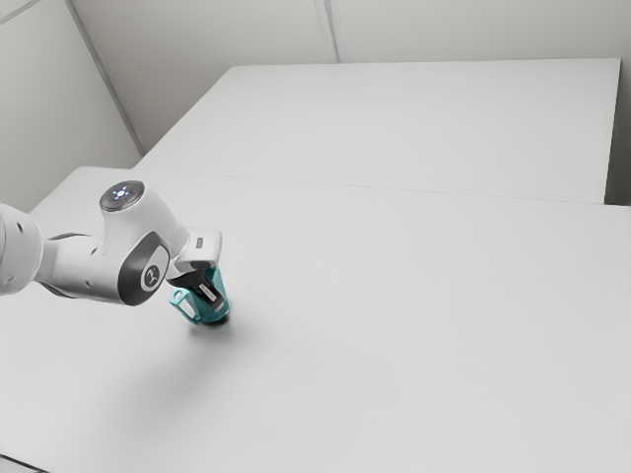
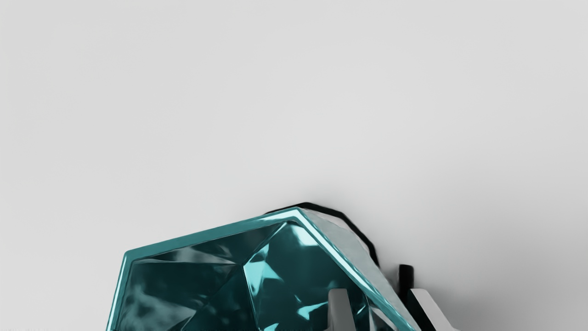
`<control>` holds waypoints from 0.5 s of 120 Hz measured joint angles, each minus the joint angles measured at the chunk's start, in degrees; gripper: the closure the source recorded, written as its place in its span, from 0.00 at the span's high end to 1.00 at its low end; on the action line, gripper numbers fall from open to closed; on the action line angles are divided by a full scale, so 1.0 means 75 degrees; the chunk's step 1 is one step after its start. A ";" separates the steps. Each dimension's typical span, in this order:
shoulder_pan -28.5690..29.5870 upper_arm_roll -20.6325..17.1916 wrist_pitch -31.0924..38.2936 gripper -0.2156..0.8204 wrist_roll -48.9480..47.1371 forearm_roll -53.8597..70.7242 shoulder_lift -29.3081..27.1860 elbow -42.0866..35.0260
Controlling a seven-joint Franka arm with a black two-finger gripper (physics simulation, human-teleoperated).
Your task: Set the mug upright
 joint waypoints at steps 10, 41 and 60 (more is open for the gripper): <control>0.0006 0.0000 -0.0004 0.29 -0.0017 -0.0003 -0.0013 0.0000; 0.0033 0.0000 -0.0040 0.40 -0.0055 0.0003 -0.0205 0.0009; 0.0023 -0.0006 -0.0109 0.43 -0.0076 -0.0008 -0.0526 0.0009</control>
